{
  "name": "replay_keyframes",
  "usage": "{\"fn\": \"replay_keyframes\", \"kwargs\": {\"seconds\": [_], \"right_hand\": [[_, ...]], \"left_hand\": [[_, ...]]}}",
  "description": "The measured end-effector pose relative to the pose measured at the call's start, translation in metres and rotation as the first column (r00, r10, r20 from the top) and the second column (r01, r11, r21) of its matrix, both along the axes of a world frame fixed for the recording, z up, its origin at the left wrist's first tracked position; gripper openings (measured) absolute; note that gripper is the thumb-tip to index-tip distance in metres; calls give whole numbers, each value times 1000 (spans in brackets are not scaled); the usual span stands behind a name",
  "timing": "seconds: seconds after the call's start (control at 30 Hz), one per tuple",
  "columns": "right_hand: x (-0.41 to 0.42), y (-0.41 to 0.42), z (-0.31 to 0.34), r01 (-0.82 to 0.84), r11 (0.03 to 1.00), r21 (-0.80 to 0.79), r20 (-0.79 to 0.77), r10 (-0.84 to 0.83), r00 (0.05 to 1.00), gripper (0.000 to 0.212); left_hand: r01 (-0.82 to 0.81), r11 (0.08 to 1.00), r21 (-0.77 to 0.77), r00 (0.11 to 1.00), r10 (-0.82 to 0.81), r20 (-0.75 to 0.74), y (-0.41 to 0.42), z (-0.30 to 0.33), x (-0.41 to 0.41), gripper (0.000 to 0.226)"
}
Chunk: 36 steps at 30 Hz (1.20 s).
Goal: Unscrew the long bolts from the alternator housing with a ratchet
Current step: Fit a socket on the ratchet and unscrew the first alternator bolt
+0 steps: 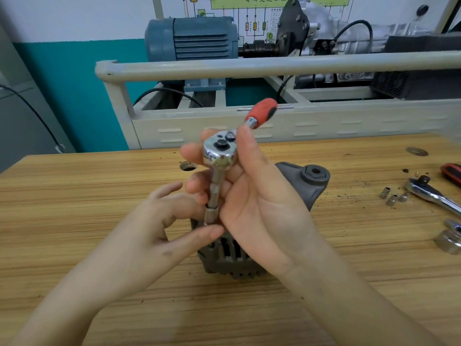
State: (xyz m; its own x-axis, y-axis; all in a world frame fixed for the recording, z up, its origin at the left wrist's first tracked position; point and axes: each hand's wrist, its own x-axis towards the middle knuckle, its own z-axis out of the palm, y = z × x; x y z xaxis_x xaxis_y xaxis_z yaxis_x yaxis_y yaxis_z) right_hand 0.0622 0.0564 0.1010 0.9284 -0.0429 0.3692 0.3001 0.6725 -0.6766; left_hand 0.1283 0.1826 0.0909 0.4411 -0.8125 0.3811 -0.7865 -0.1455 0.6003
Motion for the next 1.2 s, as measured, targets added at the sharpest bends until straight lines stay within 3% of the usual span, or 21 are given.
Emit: {"fn": "replay_keyframes", "kwargs": {"seconds": [0.17,0.4,0.6,0.73,0.9,1.0,1.2], "right_hand": [[0,1,0,25,1000,-19,21,-25,999,23],[0,-1,0,37,999,-23,53,-36,998,26],[2,-2,-2,-48,998,-44,37,50,998,29],[2,-1,-3,-29,999,-24,91,31,995,27],[0,-5,-4,-3,998,61,97,-3,995,19],[2,-2,-3,10,1000,-29,73,-8,997,25],[3,-3,-4,-40,999,-18,50,41,998,29]], "left_hand": [[18,999,46,996,-22,84,2,1,4,44],[-87,995,-43,982,93,166,-2,-1,-2,37],[-17,1000,-20,998,18,65,1,4,-3,36],[-90,993,-78,989,98,106,0,1,-6,34],[-156,981,-116,987,159,15,-4,0,-7,41],[-114,992,-58,990,119,75,-2,2,-8,32],[-77,996,-34,994,79,72,1,3,-6,34]]}}
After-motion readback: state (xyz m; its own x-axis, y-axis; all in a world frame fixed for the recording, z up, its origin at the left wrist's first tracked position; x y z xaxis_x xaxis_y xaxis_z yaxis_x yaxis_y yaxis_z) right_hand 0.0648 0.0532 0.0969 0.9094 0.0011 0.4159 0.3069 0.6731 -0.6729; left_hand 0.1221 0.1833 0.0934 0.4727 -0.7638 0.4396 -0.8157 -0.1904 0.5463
